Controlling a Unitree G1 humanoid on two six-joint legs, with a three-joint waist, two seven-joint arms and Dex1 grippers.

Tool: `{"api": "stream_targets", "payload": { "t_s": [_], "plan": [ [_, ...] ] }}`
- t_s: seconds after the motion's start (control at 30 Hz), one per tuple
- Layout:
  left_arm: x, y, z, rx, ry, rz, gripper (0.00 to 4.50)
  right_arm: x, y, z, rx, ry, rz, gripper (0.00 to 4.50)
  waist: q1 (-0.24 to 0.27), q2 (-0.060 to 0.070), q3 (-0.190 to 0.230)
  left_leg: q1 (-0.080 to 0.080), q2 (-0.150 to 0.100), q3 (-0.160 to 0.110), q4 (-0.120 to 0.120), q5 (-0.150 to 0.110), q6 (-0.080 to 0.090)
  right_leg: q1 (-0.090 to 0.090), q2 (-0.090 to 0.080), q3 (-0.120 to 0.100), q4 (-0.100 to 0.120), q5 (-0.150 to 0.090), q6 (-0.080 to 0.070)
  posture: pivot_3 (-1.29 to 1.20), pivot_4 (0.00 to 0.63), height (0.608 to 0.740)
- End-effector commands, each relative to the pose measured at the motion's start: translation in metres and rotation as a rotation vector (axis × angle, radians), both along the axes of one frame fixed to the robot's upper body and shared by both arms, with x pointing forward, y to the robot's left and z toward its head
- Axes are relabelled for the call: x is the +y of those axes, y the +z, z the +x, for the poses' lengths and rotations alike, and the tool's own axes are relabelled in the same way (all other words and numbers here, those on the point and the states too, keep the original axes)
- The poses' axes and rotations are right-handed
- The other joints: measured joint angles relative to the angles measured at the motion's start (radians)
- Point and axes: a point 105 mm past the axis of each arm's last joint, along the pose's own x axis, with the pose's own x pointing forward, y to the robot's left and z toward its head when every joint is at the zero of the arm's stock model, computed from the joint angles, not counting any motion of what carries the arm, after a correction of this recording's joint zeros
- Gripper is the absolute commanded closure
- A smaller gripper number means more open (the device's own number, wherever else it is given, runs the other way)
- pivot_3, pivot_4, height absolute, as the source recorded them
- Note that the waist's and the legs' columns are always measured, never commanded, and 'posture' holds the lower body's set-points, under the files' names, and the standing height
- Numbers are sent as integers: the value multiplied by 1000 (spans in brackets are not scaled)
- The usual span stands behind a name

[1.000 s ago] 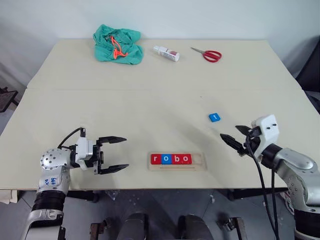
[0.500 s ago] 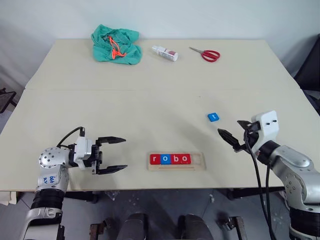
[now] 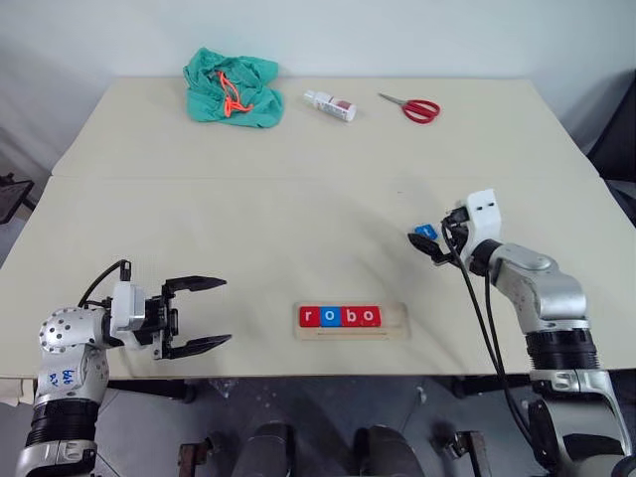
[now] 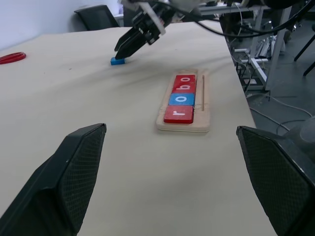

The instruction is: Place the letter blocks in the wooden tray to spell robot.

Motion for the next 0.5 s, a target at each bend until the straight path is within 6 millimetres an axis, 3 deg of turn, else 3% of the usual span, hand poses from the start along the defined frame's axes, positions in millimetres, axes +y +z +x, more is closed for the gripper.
{"api": "stream_targets", "payload": {
  "t_s": [0.03, 0.23, 0.33, 0.5],
  "plan": [
    [1, 8, -5, -37, -18, 1, 0, 1, 3, 7, -32, 17, -25, 21, -1, 0, 0, 0, 0, 0, 0, 0, 0, 0, 0, 0, 1, 0, 0, 0, 150, 740],
    [-1, 9, -6, -41, -10, 2, 0, 0, -7, 10, -1, 14, -38, 21, -11, 0, 0, 0, 0, 0, 0, 0, 0, 0, 0, 0, 1, 0, 0, 0, 150, 740],
    [-2, 8, -5, -41, -8, 1, 0, 3, -12, 8, 1, 15, -18, 598, -16, 0, 0, 0, 0, 0, 0, 0, 0, 0, 0, 0, 1, 0, 0, 0, 150, 740],
    [-5, 8, -1, -41, -20, -2, 0, 5, -12, 6, -6, 9, 0, 2316, -21, 0, 0, 0, 0, -1, 0, 0, 0, 0, 0, 0, 1, 0, 0, 0, 150, 740]
  ]
}}
